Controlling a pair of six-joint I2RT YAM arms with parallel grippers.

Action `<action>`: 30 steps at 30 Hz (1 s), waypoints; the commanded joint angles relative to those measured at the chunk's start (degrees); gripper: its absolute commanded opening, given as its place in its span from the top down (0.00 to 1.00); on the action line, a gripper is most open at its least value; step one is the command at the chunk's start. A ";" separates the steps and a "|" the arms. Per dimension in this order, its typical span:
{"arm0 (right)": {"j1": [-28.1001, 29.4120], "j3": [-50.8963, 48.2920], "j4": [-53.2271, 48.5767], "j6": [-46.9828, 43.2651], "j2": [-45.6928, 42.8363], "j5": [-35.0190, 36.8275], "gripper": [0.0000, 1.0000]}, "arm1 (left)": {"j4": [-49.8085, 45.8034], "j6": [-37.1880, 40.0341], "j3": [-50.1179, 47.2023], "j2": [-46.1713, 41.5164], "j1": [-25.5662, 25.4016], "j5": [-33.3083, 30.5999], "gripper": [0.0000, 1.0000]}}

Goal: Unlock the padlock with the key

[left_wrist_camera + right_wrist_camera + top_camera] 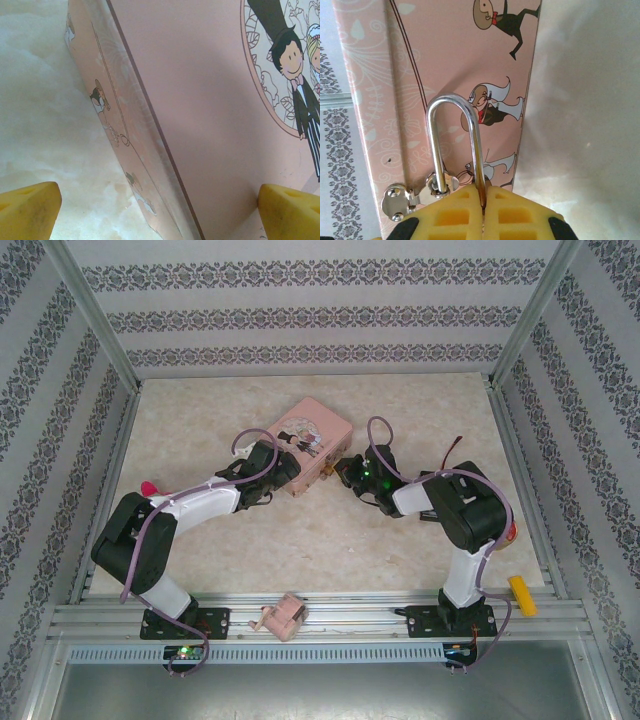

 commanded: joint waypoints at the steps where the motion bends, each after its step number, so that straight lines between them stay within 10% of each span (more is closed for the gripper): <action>1: -0.34 -0.30 2.42 1.59 1.53 1.74 1.00 | -5.07 0.98 -0.07 0.28 -0.05 -0.05 0.01; 30: 0.47 1.09 11.61 8.09 6.26 1.48 1.00 | -7.87 6.54 4.19 4.87 -0.05 0.19 0.01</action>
